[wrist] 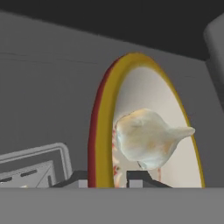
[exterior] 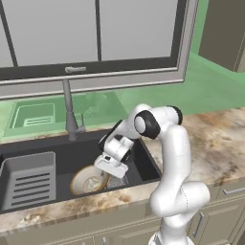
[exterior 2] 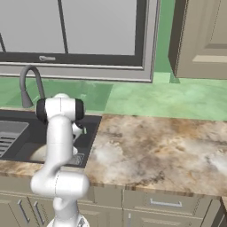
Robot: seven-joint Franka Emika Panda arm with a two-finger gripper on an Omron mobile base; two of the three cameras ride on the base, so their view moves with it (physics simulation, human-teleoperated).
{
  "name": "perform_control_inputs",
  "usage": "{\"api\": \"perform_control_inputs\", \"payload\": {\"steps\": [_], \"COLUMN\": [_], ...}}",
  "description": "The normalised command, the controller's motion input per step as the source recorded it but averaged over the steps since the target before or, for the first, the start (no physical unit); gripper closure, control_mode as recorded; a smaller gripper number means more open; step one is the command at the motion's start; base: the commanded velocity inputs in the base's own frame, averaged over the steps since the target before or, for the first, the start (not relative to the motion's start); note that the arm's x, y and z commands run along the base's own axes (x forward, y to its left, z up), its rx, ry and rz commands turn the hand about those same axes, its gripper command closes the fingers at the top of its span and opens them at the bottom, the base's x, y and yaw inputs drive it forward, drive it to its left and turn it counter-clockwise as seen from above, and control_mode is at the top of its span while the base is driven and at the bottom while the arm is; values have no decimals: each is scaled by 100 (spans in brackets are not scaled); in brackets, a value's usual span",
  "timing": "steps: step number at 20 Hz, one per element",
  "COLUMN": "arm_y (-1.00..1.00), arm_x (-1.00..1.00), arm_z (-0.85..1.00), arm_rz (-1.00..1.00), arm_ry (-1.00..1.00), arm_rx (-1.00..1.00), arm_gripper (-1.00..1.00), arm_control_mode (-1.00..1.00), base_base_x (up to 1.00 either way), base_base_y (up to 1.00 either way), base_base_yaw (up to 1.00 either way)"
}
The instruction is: Pick the garlic from the cabinet and place it in the bowl. Then pick the bowl and place it in the sink. Then turn on the sink facuet.
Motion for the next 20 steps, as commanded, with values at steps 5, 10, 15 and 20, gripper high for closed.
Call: {"api": "perform_control_inputs", "payload": {"steps": [5,10,15,20], "arm_y": [3,9,23,24], "arm_x": [40,43,23,1], "arm_z": [-37,-26,-26,-6], "arm_rz": [0,0,0,0], "arm_ry": [0,0,0,0], "arm_rx": [0,0,-1,-1], "arm_gripper": [100,100,100,-100], "arm_control_mode": [-100,-100,-100,-100], "base_base_x": [0,0,0,0], "base_base_y": [0,0,0,0], "base_base_yaw": [0,0,0,0]}}
